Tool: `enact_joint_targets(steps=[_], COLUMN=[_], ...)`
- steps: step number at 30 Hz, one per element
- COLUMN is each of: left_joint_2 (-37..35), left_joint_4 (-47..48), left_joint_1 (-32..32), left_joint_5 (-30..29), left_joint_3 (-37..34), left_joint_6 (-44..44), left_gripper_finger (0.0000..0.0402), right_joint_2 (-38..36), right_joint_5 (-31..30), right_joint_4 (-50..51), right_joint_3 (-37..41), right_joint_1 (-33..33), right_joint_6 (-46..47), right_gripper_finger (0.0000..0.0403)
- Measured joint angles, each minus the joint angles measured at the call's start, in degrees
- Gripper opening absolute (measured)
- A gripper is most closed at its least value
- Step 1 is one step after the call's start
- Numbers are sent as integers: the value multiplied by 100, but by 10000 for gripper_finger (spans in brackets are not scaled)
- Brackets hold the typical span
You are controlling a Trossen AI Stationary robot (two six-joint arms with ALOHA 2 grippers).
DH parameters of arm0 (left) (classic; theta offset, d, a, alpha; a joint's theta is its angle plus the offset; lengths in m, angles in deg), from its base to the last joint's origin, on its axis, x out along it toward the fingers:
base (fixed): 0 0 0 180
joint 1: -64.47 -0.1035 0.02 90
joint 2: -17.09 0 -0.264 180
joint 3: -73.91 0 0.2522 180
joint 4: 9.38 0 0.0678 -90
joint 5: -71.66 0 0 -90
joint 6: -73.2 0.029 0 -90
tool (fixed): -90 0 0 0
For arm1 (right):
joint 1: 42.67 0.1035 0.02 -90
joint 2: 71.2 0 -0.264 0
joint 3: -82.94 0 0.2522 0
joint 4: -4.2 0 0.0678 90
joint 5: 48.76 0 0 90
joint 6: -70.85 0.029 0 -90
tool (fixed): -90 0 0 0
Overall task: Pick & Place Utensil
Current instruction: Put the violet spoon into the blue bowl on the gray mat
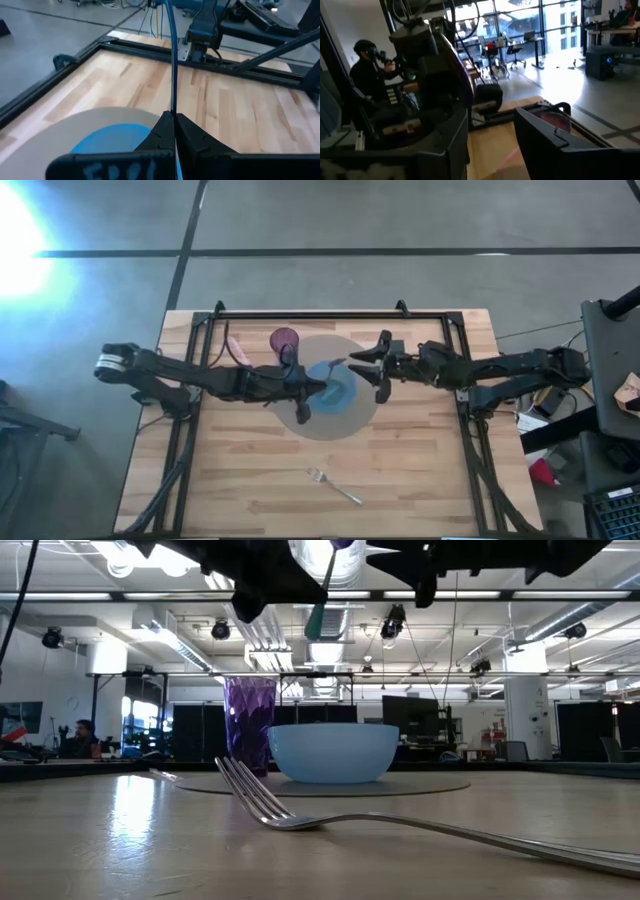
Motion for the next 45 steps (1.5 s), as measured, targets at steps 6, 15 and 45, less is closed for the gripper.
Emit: enact_joint_targets(steps=[6, 15, 45], left_joint_2=[-81, -88, -91], left_joint_4=[782, 2717, 5176], left_joint_1=[-2, 4, 165], left_joint_5=[345, 601, 2123], left_joint_3=[106, 999, 1739], left_joint_6=[-368, -896, -3297], left_gripper_finger=[0, 0, 0], right_joint_2=[-771, -1645, 256], right_joint_5=[41, 42, 503], right_joint_4=[1208, 2473, 7460], right_joint_3=[-4, -4, -3596], right_joint_1=[0, -2, 343], right_joint_6=[-2, 15, -1747], right_gripper_finger=[169, 160, 164])
